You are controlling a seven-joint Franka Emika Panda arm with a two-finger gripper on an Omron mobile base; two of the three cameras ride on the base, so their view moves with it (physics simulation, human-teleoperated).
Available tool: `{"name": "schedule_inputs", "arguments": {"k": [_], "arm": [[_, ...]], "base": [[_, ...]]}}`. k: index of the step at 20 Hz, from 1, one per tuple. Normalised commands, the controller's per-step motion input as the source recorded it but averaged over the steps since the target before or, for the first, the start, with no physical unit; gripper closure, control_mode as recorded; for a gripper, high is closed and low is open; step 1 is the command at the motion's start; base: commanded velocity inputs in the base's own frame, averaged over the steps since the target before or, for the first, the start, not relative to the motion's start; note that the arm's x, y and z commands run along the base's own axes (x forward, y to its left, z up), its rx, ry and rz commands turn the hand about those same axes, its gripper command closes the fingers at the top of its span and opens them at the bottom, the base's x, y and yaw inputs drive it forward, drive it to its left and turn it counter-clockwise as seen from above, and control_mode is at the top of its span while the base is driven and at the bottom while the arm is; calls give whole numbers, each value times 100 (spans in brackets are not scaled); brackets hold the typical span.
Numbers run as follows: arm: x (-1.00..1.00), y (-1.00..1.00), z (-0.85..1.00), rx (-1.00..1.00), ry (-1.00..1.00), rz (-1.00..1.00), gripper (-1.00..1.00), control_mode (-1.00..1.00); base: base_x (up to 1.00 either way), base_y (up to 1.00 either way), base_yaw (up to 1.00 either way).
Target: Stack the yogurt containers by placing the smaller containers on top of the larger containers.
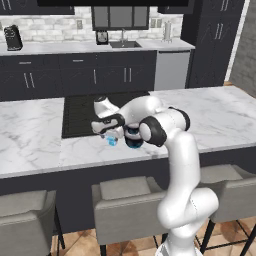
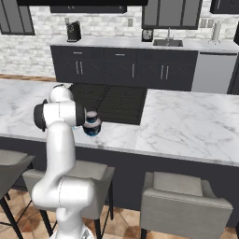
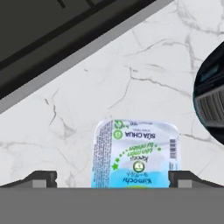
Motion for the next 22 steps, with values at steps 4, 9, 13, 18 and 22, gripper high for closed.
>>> {"name": "schedule_inputs", "arguments": {"k": [4,9,13,18,22], "arm": [[0,0,-21,-5,4,0,-100,-100],[-11,0,-22,-4,2,0,-100,-100],[-18,-3,-23,-2,1,0,-100,-100],[-21,-11,-27,-2,1,0,-100,-100],[-24,-12,-30,-1,0,0,-100,-100]], "base": [[0,0,0],[0,0,0],[0,0,0],[0,0,0],[0,0,0]]}}
